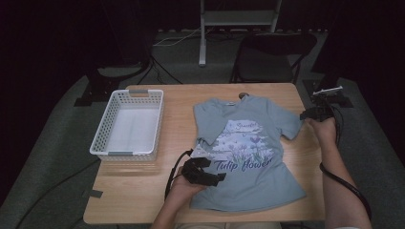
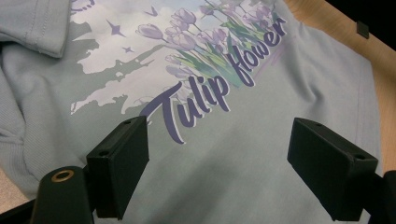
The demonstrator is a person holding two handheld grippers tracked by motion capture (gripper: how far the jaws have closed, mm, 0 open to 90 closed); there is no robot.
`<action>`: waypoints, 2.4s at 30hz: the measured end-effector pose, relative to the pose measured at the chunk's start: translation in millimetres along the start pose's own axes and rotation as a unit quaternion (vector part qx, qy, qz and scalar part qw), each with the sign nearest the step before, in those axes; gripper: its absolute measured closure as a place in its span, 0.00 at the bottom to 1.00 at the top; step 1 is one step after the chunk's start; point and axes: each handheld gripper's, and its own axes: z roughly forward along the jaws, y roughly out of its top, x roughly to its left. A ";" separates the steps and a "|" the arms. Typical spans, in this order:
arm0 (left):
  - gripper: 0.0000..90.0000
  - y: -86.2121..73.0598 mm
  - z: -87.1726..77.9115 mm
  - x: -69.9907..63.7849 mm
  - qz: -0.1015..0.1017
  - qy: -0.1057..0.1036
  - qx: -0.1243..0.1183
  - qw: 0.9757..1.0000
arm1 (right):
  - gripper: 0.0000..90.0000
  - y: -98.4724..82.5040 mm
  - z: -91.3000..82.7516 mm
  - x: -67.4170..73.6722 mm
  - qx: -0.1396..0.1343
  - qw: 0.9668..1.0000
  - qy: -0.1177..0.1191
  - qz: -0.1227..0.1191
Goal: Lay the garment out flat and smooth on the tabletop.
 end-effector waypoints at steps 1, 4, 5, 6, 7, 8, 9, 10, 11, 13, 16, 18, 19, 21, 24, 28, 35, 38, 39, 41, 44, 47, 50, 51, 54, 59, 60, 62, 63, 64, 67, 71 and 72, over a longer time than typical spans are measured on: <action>0.24 0.0 0.0 0.0 0.000 0.000 0.000 1.000 | 0.59 0.0 0.0 0.0 0.000 1.000 0.000 0.000; 0.24 0.3 0.5 0.9 -0.001 0.001 0.000 1.000 | 0.52 -4.3 -3.4 -1.9 -0.008 0.999 0.039 -0.006; 0.24 0.4 0.3 0.7 -0.001 0.001 0.000 1.000 | 0.47 -7.6 -4.5 -1.8 -0.012 0.998 0.063 -0.007; 0.24 0.5 0.3 0.6 0.000 0.001 0.001 1.000 | 0.41 -10.3 -4.9 -0.9 -0.017 0.997 0.071 -0.008; 0.24 0.5 0.5 0.7 0.000 0.003 0.001 1.000 | 0.34 -13.6 -4.4 0.8 -0.021 0.996 0.092 -0.009; 0.24 0.5 0.5 0.7 0.000 0.003 0.001 1.000 | 0.34 -13.6 -4.4 0.8 -0.021 0.996 0.092 -0.009; 0.24 0.3 1.5 0.8 0.000 0.003 0.002 1.000 | 0.25 -15.7 -3.8 2.4 -0.017 0.995 0.101 -0.008; 0.24 0.2 2.6 1.0 0.000 0.004 0.003 1.000 | 0.14 -21.5 -2.4 7.0 -0.018 0.994 0.104 -0.010; 0.24 0.1 3.3 1.5 0.000 0.005 0.005 1.000 | 0.12 -25.7 -2.2 10.6 -0.018 0.994 0.104 -0.018; 0.24 -0.1 4.0 2.2 -0.003 0.008 0.004 1.000 | 0.10 -34.8 -7.7 17.2 -0.058 0.993 0.097 -0.030; 0.24 0.2 3.9 3.4 -0.005 0.010 0.004 1.000 | 0.06 -43.7 -9.8 23.7 -0.070 0.991 0.096 -0.053; 0.24 1.5 4.3 6.1 -0.011 0.015 0.005 1.000 | 0.03 -62.3 -14.0 30.5 -0.095 0.986 0.122 -0.068; 0.24 2.3 4.7 7.0 -0.012 0.017 0.007 1.000 | 0.03 -65.9 -14.6 31.2 -0.102 0.983 0.134 -0.071; 0.24 3.9 4.8 8.3 -0.012 0.021 0.008 1.000 | 0.03 -70.6 -15.6 32.5 -0.105 0.981 0.146 -0.074; 0.24 12.1 3.6 12.8 -0.012 0.036 0.007 0.999 | 0.03 -91.4 -21.9 36.0 -0.122 0.974 0.180 -0.069; 0.24 25.1 4.9 18.8 -0.010 0.048 0.009 0.999 | 0.03 -110.5 -30.7 40.2 -0.142 0.965 0.211 -0.062; 0.23 54.6 11.0 33.2 -0.018 0.077 0.006 0.997 | 0.05 -128.3 -35.6 40.9 -0.178 0.954 0.237 -0.036; 0.21 70.2 13.8 42.1 -0.022 0.091 0.003 0.996 | 0.05 -129.8 -31.0 41.9 -0.171 0.955 0.240 -0.034; 0.21 75.0 15.3 46.1 -0.027 0.094 0.002 0.995 | 0.05 -130.1 -30.4 43.0 -0.171 0.956 0.234 -0.038; 0.12 83.9 19.8 54.2 -0.032 0.115 0.007 0.993 | 0.05 -131.4 -29.4 44.2 -0.174 0.955 0.238 -0.040; 0.12 94.2 29.3 63.7 -0.038 0.132 0.015 0.990 | 0.05 -132.2 -28.0 46.8 -0.170 0.955 0.238 -0.045; 0.12 103.9 39.4 69.8 -0.040 0.153 0.021 0.987 | 0.05 -133.1 -27.1 48.8 -0.168 0.956 0.234 -0.056; 0.12 112.3 49.6 73.6 -0.037 0.171 0.028 0.984 | 0.05 -135.0 -25.4 48.7 -0.165 0.957 0.233 -0.056; 0.13 115.9 52.6 73.8 -0.035 0.174 0.029 0.984 | 0.05 -135.3 -24.3 47.8 -0.163 0.957 0.235 -0.055; 0.13 128.6 60.8 71.2 -0.034 0.173 0.022 0.984 | 0.05 -136.5 -20.6 45.3 -0.156 0.958 0.237 -0.046; 0.13 147.5 85.1 61.9 -0.007 0.188 0.039 0.981 | 0.06 -138.0 -18.7 44.4 -0.150 0.959 0.238 -0.045; 0.13 149.4 90.7 61.5 -0.005 0.196 0.043 0.980 | 0.06 -138.1 -19.8 44.0 -0.151 0.958 0.240 -0.044; 0.15 151.1 101.0 63.0 -0.008 0.206 0.048 0.977 | 0.06 -138.4 -22.1 42.3 -0.154 0.957 0.241 -0.044; 0.15 150.8 105.8 64.4 -0.013 0.200 0.053 0.978 | 0.06 -138.6 -23.5 41.4 -0.157 0.956 0.243 -0.041; 0.15 150.1 111.0 65.3 -0.010 0.204 0.062 0.977 | 0.06 -138.7 -24.6 40.2 -0.158 0.955 0.248 -0.041; 0.15 147.2 120.8 71.8 -0.016 0.212 0.080 0.974 | 0.06 -138.6 -30.3 39.2 -0.161 0.950 0.265 -0.035; 0.17 143.0 125.0 83.1 -0.030 0.216 0.074 0.973 | 0.06 -137.8 -37.9 43.0 -0.167 0.946 0.275 -0.042; 0.17 141.6 126.7 84.6 -0.024 0.224 0.079 0.971 | 0.06 -137.6 -38.6 43.7 -0.166 0.946 0.276 -0.044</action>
